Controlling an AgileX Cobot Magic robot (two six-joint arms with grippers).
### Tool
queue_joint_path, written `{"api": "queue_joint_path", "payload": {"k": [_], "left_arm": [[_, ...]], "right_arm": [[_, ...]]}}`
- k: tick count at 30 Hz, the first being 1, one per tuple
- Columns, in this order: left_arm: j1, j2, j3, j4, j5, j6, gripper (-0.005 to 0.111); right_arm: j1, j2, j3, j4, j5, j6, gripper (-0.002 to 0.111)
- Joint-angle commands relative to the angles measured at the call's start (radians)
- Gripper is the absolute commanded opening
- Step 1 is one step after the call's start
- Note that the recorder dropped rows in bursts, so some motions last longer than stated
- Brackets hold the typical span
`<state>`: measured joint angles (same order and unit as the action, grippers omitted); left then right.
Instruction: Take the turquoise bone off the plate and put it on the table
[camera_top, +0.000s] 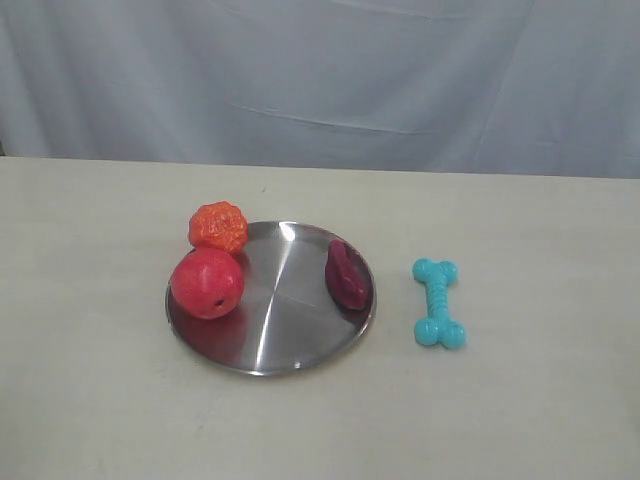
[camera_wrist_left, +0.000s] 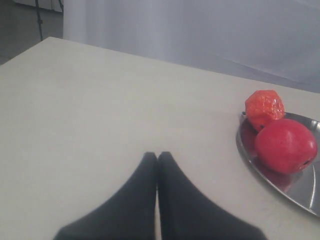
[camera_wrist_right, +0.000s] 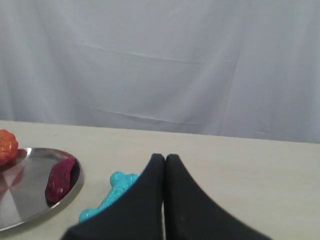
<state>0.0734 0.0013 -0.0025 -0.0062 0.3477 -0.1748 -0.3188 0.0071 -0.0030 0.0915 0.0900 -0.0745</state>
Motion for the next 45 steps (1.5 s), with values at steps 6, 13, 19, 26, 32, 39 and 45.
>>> {"api": "queue_joint_path", "payload": {"k": [6, 13, 19, 26, 32, 39, 45], "left_arm": [[0.004, -0.001, 0.003, 0.006, -0.005, -0.002, 0.000], [0.004, -0.001, 0.003, 0.006, -0.005, -0.002, 0.000], [0.004, -0.001, 0.003, 0.006, -0.005, -0.002, 0.000], [0.004, -0.001, 0.003, 0.006, -0.005, -0.002, 0.000], [0.004, -0.001, 0.003, 0.006, -0.005, -0.002, 0.000], [0.004, -0.001, 0.003, 0.006, -0.005, -0.002, 0.000], [0.004, -0.001, 0.003, 0.006, -0.005, -0.002, 0.000]], "right_arm": [[-0.008, -0.007, 0.003, -0.016, 0.153, -0.054, -0.001], [-0.008, -0.007, 0.003, -0.016, 0.259, -0.037, -0.001], [-0.008, -0.007, 0.003, -0.011, 0.259, 0.059, -0.001], [-0.008, -0.007, 0.003, -0.014, 0.259, 0.062, -0.001], [-0.008, -0.007, 0.003, -0.014, 0.259, 0.033, -0.001], [-0.005, -0.007, 0.003, -0.011, 0.259, 0.033, -0.001], [-0.005, -0.007, 0.003, -0.011, 0.259, 0.047, -0.001]]}}
